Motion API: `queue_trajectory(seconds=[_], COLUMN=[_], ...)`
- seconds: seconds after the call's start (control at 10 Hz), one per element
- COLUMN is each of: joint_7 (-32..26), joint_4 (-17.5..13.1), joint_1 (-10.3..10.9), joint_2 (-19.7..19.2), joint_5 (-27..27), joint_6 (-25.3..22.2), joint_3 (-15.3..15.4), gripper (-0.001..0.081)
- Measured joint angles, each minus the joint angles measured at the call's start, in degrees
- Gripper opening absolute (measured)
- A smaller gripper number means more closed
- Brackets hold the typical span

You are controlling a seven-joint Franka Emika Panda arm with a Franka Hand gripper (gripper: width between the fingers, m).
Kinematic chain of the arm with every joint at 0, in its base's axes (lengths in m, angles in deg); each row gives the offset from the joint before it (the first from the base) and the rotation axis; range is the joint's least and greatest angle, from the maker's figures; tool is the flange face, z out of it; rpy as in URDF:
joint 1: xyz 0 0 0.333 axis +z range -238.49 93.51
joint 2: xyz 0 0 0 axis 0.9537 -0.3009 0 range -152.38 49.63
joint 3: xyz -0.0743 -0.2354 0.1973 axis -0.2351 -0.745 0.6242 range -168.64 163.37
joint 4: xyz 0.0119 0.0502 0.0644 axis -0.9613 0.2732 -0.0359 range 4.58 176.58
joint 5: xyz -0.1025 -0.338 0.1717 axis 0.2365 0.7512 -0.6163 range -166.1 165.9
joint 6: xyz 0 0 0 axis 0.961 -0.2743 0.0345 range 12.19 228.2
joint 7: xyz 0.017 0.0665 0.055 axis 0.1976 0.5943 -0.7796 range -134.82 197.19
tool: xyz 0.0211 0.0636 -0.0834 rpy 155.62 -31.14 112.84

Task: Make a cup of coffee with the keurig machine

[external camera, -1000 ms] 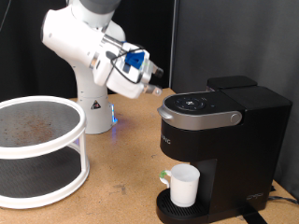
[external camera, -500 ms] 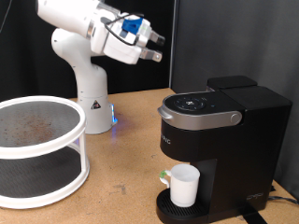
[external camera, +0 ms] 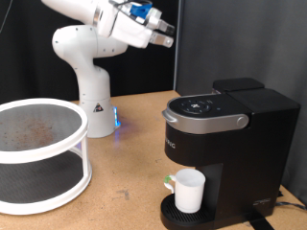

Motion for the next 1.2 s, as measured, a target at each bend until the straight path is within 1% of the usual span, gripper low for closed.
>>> queue_trajectory(seconds=[0.1,0.2,0.3,0.4,0.5,0.6,0.7,0.8,0.9,1.0,1.1,1.2], joint_7=[1.05,3.88,7.85,11.67,13.59,13.85,13.79,14.20,14.93,15.48,16.54,17.70], joint_4=[-1.54,-3.33,-5.56,-8.19,-10.77,-12.94,-12.73,-12.37,-12.55,-13.81,-16.15,-19.02], joint_1=[0.08,-0.18,-0.78,-1.06,-0.86,-0.83,-0.85,-1.02,-1.29,-1.43,-1.48,-1.48], joint_2=[-0.30,-0.89,-2.01,-3.52,-5.31,-7.82,-7.71,-7.71,-7.94,-8.78,-10.50,-12.73], joint_5=[1.37,5.98,13.51,18.99,19.96,19.96,19.95,20.03,23.19,28.68,34.78,39.61], joint_6=[1.16,2.48,2.56,0.74,-1.28,-2.78,-2.33,0.92,2.53,1.75,-0.36,-2.66], joint_3=[1.67,3.70,5.91,7.37,7.66,7.45,7.51,8.26,9.47,10.47,11.33,12.05], gripper=[0.0807,0.0807,0.0807,0.0807,0.0807,0.0807,0.0807,0.0807,0.0807,0.0807,0.0807,0.0807])
